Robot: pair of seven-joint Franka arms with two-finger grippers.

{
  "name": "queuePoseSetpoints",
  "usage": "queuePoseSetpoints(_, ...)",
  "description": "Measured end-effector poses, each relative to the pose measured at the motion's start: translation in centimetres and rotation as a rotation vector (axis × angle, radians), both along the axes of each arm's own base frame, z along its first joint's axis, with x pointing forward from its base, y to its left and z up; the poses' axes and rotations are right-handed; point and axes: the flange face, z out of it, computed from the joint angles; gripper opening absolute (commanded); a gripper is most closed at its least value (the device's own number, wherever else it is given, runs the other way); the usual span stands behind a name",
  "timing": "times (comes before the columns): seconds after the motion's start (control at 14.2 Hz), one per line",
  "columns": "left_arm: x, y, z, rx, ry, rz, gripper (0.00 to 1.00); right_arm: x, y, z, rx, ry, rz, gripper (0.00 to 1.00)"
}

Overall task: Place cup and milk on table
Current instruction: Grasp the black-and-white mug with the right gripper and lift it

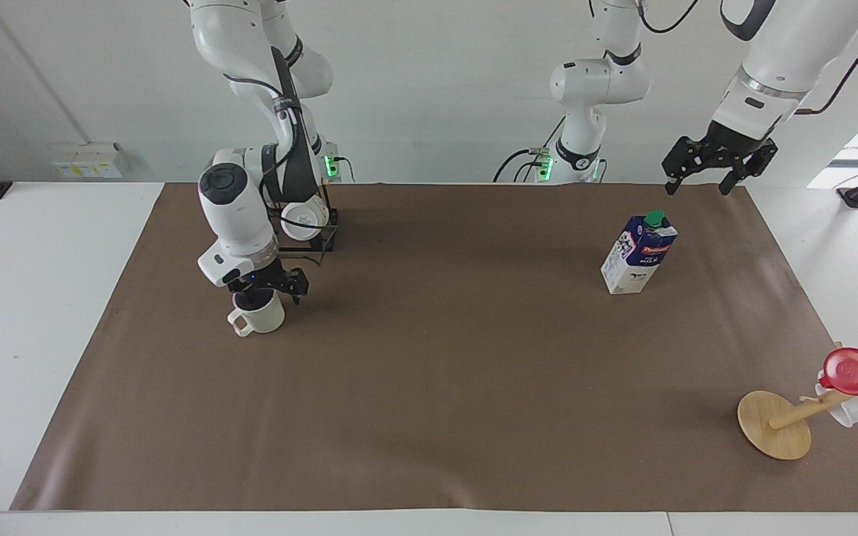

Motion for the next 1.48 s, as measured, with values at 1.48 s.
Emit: queuePoseSetpoints(1.48,0.0,0.1,0.0,0.0,0.001,0.002,1.0,1.4,1.8,4.3,0.005,-0.033,0.032,0.0)
